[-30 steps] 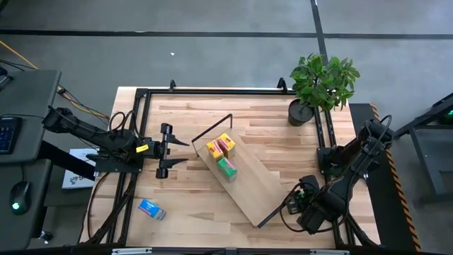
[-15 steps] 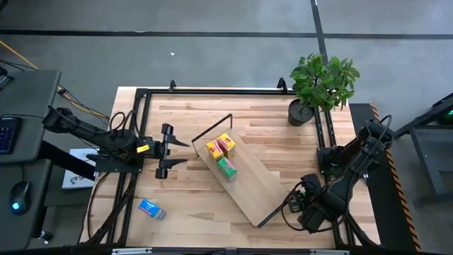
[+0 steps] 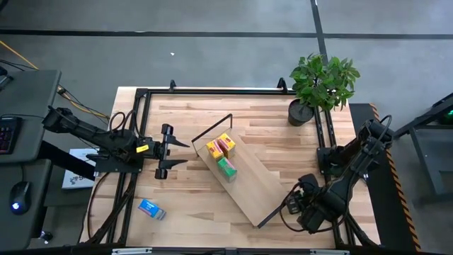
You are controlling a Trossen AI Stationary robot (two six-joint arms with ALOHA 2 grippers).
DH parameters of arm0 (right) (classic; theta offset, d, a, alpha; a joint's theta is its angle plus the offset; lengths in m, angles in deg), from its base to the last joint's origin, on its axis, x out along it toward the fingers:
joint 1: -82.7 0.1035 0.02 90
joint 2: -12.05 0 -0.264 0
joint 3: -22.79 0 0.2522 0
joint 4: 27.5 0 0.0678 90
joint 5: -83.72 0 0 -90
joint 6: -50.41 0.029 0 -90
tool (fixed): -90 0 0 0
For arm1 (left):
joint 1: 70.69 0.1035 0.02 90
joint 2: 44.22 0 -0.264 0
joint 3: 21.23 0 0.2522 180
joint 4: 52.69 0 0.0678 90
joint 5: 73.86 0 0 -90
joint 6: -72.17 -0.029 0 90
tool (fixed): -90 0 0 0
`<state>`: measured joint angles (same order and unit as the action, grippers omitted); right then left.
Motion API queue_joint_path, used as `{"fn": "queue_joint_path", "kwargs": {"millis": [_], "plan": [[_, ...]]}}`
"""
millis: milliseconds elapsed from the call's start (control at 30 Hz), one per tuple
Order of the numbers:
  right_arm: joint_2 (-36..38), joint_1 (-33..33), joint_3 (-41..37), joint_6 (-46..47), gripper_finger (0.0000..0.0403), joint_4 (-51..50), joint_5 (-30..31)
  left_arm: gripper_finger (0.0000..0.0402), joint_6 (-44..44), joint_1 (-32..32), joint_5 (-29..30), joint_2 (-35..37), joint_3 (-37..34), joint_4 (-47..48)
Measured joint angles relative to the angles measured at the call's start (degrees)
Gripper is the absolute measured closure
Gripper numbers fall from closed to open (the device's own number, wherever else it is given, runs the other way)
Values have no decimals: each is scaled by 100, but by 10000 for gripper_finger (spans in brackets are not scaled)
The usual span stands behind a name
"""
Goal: Stack cereal on shelf
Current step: Put the green cereal box aligned with the other green cereal box on the shelf on the shelf
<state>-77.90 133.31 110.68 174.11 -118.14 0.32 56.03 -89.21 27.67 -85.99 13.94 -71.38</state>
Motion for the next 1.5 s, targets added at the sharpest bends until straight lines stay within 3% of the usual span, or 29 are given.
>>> {"fn": "queue_joint_path", "kwargs": {"millis": [333, 700, 1000, 1167, 1500], "plan": [[0, 0, 0, -680, 203, 77, -67, 194, 2, 0, -2, 1, 0, -4], [0, -64, 0, -719, 200, 158, -137, 194, -47, 0, -2, 0, 0, -4], [1, -293, 2, -928, 154, 140, -678, 194, 17, -1, -2, 2, 0, -1], [33, -427, 98, -1218, 148, -28, -1081, 194, 0, -1, -2, 1, 0, 0], [35, -104, 331, -474, 148, -239, -839, 194, 4, -2, -3, 0, 0, 5]]}}
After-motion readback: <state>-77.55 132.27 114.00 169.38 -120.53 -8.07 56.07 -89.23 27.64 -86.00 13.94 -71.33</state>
